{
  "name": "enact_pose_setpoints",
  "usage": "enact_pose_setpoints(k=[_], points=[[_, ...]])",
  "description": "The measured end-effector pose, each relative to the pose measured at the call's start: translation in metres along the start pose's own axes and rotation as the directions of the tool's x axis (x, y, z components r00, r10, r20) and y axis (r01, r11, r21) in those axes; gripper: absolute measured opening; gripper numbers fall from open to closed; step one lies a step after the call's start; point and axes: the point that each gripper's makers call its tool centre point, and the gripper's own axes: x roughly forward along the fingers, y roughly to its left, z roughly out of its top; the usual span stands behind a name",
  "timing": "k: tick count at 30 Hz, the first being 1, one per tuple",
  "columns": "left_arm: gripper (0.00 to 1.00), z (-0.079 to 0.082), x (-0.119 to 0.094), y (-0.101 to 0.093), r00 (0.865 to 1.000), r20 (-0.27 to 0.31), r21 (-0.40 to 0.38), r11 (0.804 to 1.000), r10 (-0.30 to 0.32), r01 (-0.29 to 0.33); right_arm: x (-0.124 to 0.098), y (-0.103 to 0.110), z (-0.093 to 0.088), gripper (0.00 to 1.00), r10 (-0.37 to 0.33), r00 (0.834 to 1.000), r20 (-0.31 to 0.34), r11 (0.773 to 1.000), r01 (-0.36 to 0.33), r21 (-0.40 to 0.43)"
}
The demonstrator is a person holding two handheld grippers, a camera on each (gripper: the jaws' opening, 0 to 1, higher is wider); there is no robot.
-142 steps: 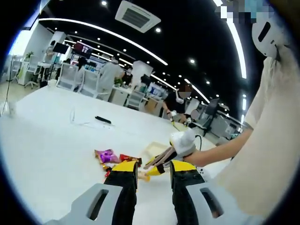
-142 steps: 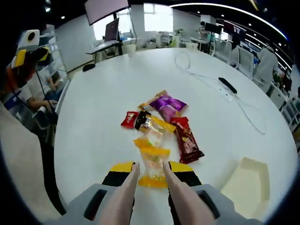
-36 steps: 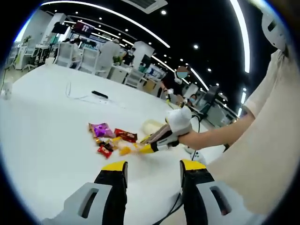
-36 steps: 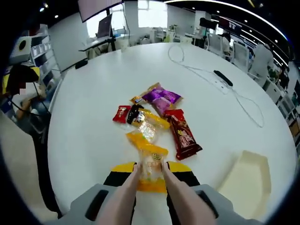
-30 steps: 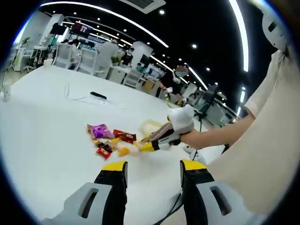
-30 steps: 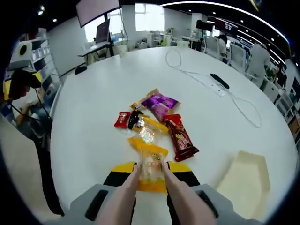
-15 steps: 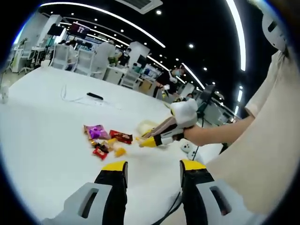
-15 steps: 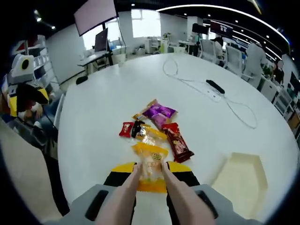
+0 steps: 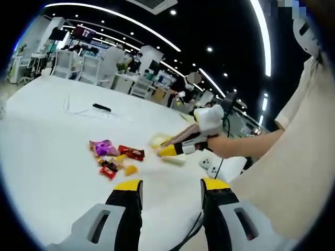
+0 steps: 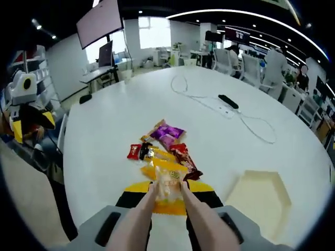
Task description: Place the target food into the container with the food tongs after gripping and lifting it, then release it inside without dropping or visibly crushing the food.
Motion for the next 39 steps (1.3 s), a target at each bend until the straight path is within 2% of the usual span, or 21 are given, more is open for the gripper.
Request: enact_pose_setpoints(k=[10, 19, 26, 39], points=[[0.43, -0.001, 0.001, -0.005, 1.000, -0.012, 0.014, 1.000, -0.016, 0.017, -0.014, -0.007, 0.010, 0.24, -0.031, 0.999, 0.025, 0.999, 0.031, 0.027], [0.43, 0.001, 0.004, -0.009, 0.999, -0.020, 0.028, 0.999, -0.035, 0.036, -0.024, -0.021, 0.008, 0.24, -0.065, 0.997, 0.040, 0.996, 0.063, 0.056], [0.43, 0.001, 0.006, -0.013, 0.999, -0.021, 0.036, 0.998, -0.048, 0.048, -0.033, -0.045, 0.000, 0.24, -0.110, 0.993, 0.052, 0.990, 0.105, 0.096], [0.43, -0.002, 0.010, -0.017, 0.997, -0.034, 0.037, 0.997, -0.067, 0.069, -0.042, -0.073, -0.006, 0.24, -0.163, 0.984, 0.065, 0.979, 0.153, 0.135]])
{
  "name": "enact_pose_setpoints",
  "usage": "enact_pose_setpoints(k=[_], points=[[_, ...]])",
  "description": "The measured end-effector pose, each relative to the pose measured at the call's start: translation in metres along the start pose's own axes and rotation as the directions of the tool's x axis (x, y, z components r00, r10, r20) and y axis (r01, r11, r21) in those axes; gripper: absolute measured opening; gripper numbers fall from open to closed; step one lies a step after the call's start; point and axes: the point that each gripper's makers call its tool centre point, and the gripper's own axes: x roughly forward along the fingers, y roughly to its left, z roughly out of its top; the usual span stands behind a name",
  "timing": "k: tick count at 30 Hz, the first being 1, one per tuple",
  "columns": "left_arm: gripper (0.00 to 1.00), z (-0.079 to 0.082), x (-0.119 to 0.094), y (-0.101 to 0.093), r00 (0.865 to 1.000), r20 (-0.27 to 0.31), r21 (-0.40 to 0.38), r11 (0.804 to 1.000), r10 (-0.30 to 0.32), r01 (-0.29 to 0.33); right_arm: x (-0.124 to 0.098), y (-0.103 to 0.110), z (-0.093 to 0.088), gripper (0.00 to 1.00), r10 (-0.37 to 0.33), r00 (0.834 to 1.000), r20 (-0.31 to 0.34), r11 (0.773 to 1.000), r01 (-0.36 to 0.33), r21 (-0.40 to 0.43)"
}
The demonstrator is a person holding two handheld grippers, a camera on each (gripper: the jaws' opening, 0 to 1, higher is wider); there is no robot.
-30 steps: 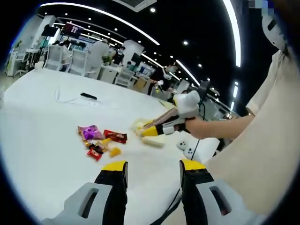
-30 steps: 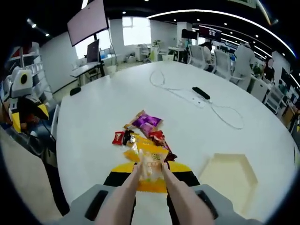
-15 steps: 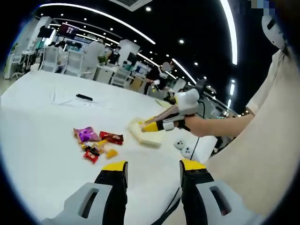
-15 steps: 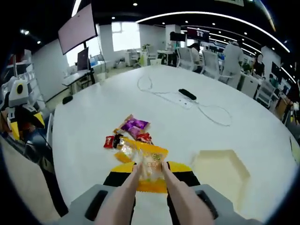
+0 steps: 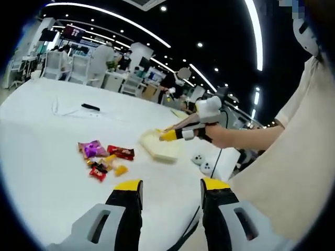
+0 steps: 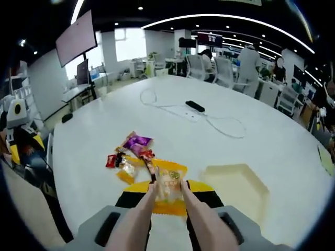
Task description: Place the target food into the container with the food tongs after gripping and lifting it, then release it inside without dropping or visibly crushing the food.
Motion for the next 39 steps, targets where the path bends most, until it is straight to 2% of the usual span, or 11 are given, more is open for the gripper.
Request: enact_pose_setpoints(k=[11, 23, 39], points=[[0.43, -0.002, 0.002, -0.003, 1.000, -0.011, 0.000, 1.000, -0.014, 0.014, -0.009, -0.020, -0.009, 0.24, -0.046, 0.999, 0.004, 0.998, 0.046, 0.038], [0.43, -0.004, 0.006, -0.005, 0.999, -0.025, 0.004, 1.000, -0.028, 0.028, -0.020, -0.033, -0.012, 0.25, -0.090, 0.996, 0.013, 0.993, 0.089, 0.071], [0.43, -0.005, 0.004, -0.006, 0.999, -0.027, 0.002, 1.000, -0.025, 0.025, -0.024, -0.041, -0.015, 0.25, -0.109, 0.994, 0.008, 0.992, 0.108, 0.060]])
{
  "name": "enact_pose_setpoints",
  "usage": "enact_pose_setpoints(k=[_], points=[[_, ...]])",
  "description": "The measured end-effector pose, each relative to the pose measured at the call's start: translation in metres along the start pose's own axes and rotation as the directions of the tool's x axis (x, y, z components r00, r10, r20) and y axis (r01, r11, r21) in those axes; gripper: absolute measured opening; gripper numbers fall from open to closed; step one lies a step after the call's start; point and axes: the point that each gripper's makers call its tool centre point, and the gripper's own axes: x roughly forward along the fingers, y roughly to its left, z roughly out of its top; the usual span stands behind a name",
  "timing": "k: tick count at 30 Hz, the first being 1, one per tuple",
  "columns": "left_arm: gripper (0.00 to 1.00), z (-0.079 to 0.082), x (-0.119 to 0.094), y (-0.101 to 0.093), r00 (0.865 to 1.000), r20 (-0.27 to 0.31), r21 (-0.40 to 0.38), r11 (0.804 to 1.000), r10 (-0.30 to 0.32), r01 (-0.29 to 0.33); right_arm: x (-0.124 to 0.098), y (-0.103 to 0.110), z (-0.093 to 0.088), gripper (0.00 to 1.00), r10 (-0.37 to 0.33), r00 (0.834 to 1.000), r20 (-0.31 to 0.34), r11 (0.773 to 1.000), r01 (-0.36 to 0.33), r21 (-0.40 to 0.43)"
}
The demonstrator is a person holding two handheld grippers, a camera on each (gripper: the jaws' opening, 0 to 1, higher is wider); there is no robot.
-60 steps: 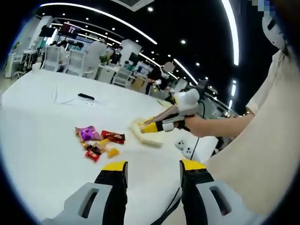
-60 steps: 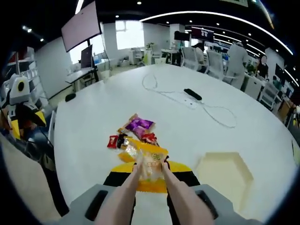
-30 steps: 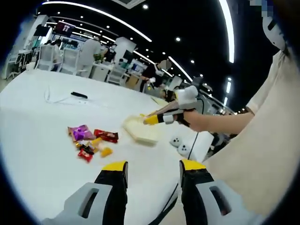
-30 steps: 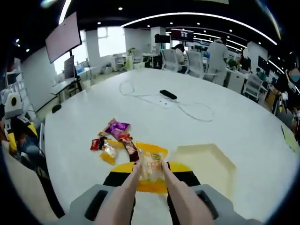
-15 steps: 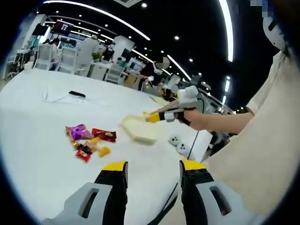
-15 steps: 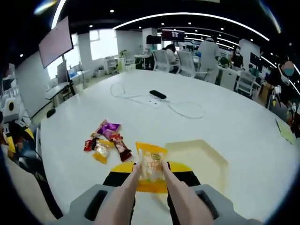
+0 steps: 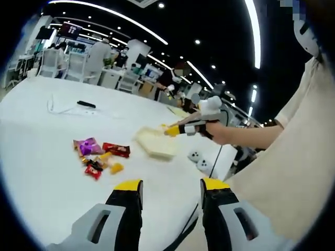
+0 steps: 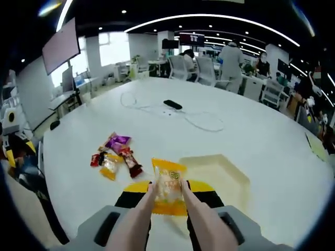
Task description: Place the target food into the container with the food tongs after gripping and lifting it, then release it inside without dropping or visibly crushing the food.
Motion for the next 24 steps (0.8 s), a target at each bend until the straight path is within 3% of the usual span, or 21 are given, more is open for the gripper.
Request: enact_pose_setpoints(k=[24], points=[[0.41, 0.0012, -0.0028, 0.0011, 1.000, 0.016, 0.001, 1.000, 0.019, -0.019, 0.0027, -0.0050, 0.0041, 0.25, -0.006, 1.000, -0.005, 0.999, 0.005, -0.050]])
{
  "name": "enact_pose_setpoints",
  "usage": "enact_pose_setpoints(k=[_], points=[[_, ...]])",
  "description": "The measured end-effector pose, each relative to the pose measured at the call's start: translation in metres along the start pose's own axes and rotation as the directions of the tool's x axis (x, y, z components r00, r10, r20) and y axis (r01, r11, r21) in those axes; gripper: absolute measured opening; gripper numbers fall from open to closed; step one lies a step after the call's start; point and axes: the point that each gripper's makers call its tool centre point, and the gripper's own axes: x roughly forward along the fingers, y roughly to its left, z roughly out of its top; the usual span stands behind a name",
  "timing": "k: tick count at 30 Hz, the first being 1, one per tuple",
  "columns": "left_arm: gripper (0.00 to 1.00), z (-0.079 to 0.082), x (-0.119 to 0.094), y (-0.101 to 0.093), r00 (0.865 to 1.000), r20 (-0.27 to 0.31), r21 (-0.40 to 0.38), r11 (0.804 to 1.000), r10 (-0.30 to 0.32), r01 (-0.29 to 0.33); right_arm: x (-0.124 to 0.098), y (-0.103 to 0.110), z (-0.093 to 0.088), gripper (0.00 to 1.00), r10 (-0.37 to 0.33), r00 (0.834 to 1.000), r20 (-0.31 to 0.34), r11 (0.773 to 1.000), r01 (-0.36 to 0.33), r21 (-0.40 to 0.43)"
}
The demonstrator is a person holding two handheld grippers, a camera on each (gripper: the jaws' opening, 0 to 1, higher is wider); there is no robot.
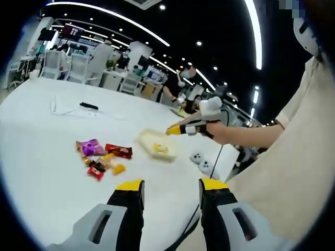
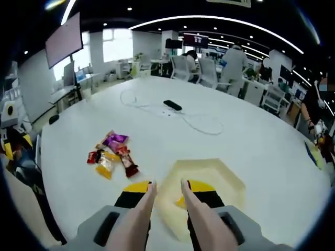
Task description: Place the target food into the container with the food tongs after gripping and lifting it, then release it inside without dropping or visibly crushing the food.
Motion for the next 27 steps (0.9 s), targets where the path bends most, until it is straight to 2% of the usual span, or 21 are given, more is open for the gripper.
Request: enact_pose_setpoints(k=[15, 27], points=[[0.41, -0.004, -0.003, 0.002, 1.000, 0.005, -0.011, 1.000, 0.011, -0.011, 0.004, 0.005, -0.003, 0.26, 0.018, 1.000, -0.010, 1.000, -0.018, -0.001], [0.41, -0.005, -0.011, 0.005, 0.999, 0.013, -0.019, 0.999, 0.030, -0.029, 0.013, 0.027, 0.004, 0.26, 0.050, 0.999, -0.007, 0.999, -0.050, -0.005]])
